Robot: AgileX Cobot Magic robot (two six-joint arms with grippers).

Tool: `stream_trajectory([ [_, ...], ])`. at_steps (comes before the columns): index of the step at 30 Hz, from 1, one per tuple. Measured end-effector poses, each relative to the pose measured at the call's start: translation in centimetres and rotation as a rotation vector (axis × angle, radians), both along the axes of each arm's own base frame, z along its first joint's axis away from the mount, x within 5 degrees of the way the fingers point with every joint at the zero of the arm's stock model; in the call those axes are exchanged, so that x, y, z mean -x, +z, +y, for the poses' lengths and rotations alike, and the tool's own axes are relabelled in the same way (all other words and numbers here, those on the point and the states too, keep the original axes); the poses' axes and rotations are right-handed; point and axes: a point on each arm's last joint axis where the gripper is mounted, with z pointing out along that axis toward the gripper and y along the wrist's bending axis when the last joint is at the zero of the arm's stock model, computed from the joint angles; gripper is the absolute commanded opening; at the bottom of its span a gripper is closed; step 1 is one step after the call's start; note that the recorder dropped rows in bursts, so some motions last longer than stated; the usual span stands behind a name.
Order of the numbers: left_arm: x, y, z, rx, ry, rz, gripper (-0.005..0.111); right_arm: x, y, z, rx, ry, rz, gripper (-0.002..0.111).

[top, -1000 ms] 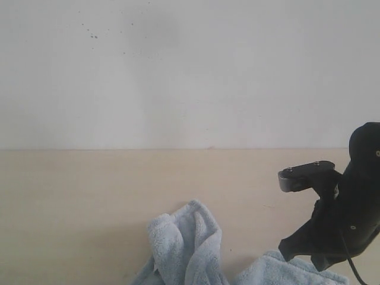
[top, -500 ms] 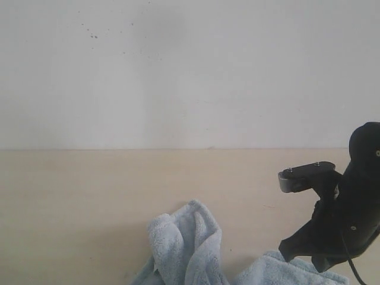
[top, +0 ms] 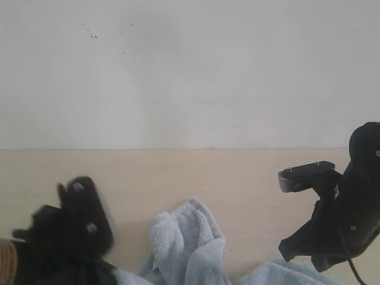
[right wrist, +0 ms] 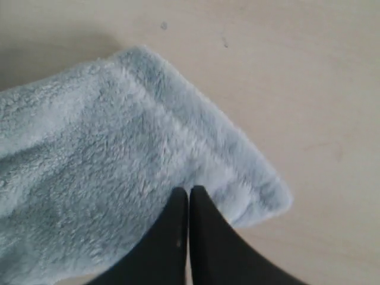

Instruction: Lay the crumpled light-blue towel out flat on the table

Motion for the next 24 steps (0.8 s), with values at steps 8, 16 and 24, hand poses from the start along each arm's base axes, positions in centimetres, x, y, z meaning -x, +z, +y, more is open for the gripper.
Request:
stream_trajectory([
  [8,-3.3,1.0,5.8,-0.036,0.539,-0.063,0.004,1.4,-0.1,0.7,-0.063,0.125,0.139,0.000],
  [16,-3.3,0.9,6.5,-0.106,0.572,-0.076,0.004,3.7,1.8,5.0,-0.562,0.453,0.248,0.001],
  [24,-3.3,0.9,6.1,-0.067,0.557,-0.067,0.004,8.1,2.4,11.2,-0.647,0.887,0.184,0.047],
])
